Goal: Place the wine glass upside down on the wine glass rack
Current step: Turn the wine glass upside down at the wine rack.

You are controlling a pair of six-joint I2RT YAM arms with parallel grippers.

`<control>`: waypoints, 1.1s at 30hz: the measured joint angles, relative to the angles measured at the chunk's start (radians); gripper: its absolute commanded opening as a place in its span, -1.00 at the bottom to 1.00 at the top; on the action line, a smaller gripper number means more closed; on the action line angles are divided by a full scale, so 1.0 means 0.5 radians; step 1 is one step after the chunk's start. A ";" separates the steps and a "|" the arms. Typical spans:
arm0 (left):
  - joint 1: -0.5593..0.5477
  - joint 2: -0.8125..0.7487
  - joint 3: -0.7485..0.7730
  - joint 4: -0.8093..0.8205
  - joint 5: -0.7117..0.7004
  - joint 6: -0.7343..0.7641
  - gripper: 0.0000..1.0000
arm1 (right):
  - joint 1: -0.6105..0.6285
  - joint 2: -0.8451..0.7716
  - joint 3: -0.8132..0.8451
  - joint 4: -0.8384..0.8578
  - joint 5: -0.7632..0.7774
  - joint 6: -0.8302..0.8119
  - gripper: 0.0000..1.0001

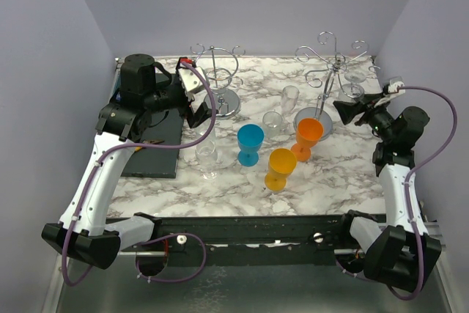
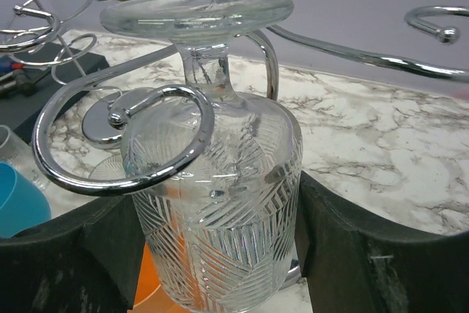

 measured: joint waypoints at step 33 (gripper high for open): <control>-0.013 0.001 -0.004 -0.002 -0.002 0.024 0.94 | 0.085 -0.341 -0.283 0.073 0.066 -0.014 -0.99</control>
